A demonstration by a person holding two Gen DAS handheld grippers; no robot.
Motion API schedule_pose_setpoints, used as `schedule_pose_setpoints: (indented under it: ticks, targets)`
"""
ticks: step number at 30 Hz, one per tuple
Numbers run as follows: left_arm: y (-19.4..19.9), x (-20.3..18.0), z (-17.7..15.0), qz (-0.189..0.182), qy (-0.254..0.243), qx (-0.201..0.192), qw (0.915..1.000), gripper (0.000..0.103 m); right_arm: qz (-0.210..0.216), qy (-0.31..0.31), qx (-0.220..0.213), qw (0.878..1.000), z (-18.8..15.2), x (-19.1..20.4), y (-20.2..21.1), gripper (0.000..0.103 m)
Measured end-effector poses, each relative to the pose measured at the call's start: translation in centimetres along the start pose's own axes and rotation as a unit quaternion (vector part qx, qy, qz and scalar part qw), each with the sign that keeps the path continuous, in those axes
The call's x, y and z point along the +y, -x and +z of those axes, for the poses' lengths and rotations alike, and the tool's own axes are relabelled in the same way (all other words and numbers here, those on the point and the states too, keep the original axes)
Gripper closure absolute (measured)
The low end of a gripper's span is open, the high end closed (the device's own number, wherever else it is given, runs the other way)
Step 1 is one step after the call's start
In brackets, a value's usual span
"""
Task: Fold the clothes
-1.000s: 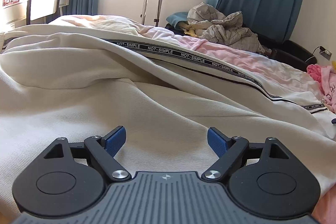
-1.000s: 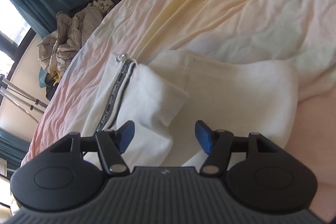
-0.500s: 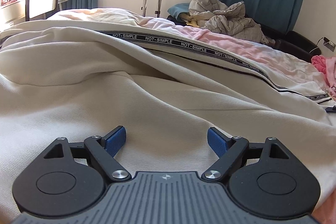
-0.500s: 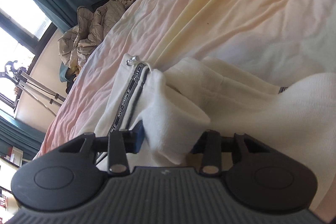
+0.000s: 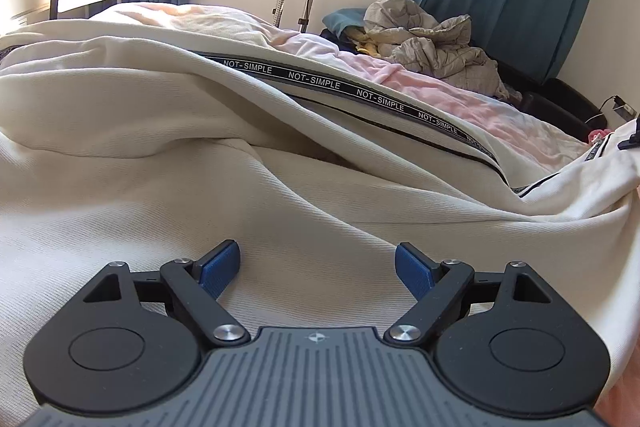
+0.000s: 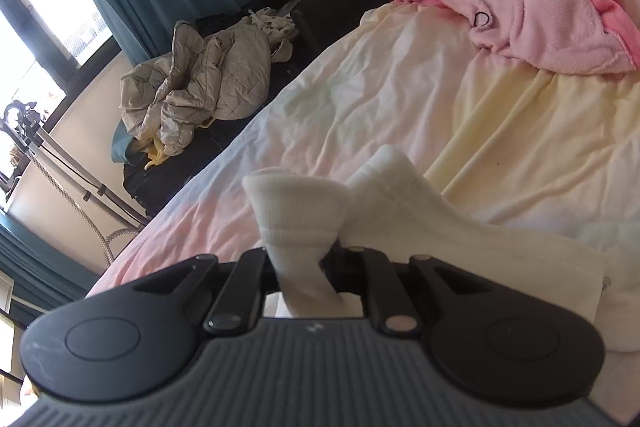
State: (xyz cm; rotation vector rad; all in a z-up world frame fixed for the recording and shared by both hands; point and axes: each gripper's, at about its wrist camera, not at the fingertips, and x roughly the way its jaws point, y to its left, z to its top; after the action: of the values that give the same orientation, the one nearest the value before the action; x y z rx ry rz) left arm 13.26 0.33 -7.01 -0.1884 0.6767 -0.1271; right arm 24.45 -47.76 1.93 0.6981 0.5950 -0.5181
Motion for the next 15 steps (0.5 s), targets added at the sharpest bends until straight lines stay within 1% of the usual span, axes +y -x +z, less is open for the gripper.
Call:
schedule_pose_setpoints:
  ticks: [3, 6, 7, 8, 9, 10, 11, 13, 15]
  targets:
    - [-0.1, 0.2, 0.1, -0.003, 0.005, -0.001, 1.0000, 0.016, -0.012, -0.003, -0.010, 1.000, -0.8, -1.6, 0.4, 0.092]
    - [0.2, 0.4, -0.1, -0.007, 0.007, -0.003, 0.9999, 0.016, -0.013, -0.041, -0.020, 0.999, -3.0, -6.0, 0.1, 0.092]
    - [0.3, 0.4, -0.1, -0.008, 0.008, -0.003, 0.9999, 0.016, -0.013, -0.054, -0.018, 0.998, -3.7, -7.4, -0.1, 0.089]
    - [0.4, 0.4, -0.2, -0.009, 0.009, -0.003, 0.9999, 0.016, -0.009, -0.070, -0.016, 0.997, -4.7, -8.8, -0.3, 0.082]
    - [0.5, 0.4, -0.2, -0.009, 0.010, -0.002, 0.9999, 0.016, 0.007, -0.089, -0.017, 0.996, -5.9, -10.2, -0.2, 0.080]
    - [0.7, 0.4, -0.3, -0.009, 0.012, -0.002, 0.9999, 0.016, 0.027, -0.107, -0.019, 0.994, -7.2, -11.7, -0.1, 0.073]
    - [0.8, 0.5, -0.3, -0.008, 0.013, -0.002, 0.9999, 0.016, 0.036, -0.128, -0.017, 0.991, -8.2, -12.8, 0.2, 0.066]
    - [0.9, 0.5, -0.3, -0.007, 0.014, -0.002, 0.9999, 0.016, 0.045, -0.178, -0.013, 0.983, -9.7, -14.3, 0.9, 0.066]
    - [1.1, 0.5, -0.4, -0.005, 0.016, -0.002, 0.9999, 0.016, 0.055, -0.228, -0.011, 0.972, -10.1, -15.0, 1.5, 0.066]
